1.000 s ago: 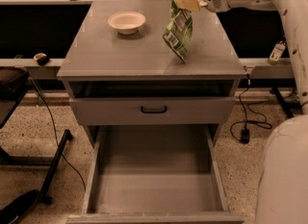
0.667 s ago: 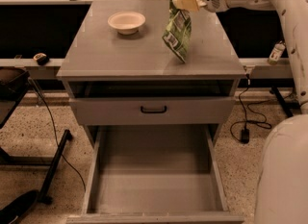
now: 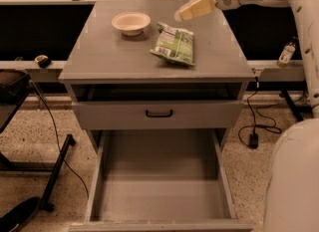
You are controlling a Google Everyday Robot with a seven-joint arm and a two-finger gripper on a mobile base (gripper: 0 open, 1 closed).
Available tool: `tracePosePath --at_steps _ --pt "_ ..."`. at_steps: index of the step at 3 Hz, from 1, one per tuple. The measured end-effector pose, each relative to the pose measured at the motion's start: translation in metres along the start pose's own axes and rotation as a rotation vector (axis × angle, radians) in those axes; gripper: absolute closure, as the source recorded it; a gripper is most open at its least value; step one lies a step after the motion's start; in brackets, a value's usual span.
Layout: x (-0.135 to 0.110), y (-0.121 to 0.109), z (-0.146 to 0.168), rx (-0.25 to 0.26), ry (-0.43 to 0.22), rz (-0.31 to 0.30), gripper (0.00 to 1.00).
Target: Pick green jalapeno chip bag from middle drawer and place on counter
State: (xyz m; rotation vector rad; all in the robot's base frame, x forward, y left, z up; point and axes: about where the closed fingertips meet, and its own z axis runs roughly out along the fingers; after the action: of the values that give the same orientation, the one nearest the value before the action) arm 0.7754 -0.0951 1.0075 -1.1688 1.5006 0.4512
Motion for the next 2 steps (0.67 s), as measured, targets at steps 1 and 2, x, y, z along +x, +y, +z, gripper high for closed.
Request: tracePosePath --at_steps 1,2 --pt "-0.010 0.011 -0.036 -0.022 0.134 -0.131 0.00" --pt "-0.005 0.009 -0.064 0.006 0.305 -0.208 0.00"
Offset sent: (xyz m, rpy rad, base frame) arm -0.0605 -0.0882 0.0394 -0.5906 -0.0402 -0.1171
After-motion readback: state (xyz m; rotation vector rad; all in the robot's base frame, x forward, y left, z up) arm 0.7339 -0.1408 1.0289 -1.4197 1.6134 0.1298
